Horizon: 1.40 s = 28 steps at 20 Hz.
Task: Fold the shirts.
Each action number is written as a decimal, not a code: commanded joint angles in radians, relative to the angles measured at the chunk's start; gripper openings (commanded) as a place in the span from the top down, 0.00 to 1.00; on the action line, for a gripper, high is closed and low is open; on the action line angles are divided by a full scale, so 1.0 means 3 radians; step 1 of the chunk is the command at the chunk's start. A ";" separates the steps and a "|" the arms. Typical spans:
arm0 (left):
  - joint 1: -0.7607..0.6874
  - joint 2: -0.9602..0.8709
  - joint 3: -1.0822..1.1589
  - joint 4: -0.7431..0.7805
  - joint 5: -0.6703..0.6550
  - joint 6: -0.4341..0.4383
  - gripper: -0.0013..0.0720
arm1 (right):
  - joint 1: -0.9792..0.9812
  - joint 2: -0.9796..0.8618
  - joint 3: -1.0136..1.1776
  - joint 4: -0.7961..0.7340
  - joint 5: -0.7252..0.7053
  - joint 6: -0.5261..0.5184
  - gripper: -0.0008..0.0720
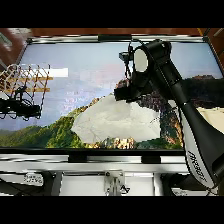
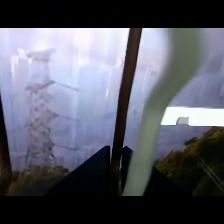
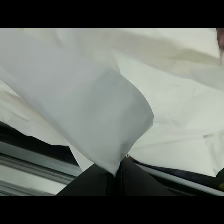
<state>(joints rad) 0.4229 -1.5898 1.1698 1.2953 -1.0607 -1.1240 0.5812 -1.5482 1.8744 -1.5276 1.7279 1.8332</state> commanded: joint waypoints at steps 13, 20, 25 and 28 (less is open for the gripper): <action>0.0003 0.0566 0.0257 -0.0229 0.0028 0.0122 0.93 | -0.0003 0.0001 0.0003 -0.0114 -0.0017 0.0000 0.89; -0.0287 0.1775 0.0318 -0.0593 -0.0029 0.0034 0.93 | -0.0003 0.0001 0.0390 -0.0735 0.0228 -0.0064 0.89; -0.1209 0.2598 -0.0359 -0.0231 -0.0670 0.0050 0.93 | -0.0003 -0.0004 0.0553 -0.1076 0.0374 -0.0223 0.89; -0.1764 0.3245 -0.1193 0.0048 -0.0821 -0.0050 0.93 | -0.0090 -0.0003 0.0553 -0.1189 0.0371 -0.0282 0.89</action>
<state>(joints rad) 0.0399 -0.7807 0.9947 1.2339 -1.2346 -1.1183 0.5724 -1.5482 2.0312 -1.8309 1.8267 1.7702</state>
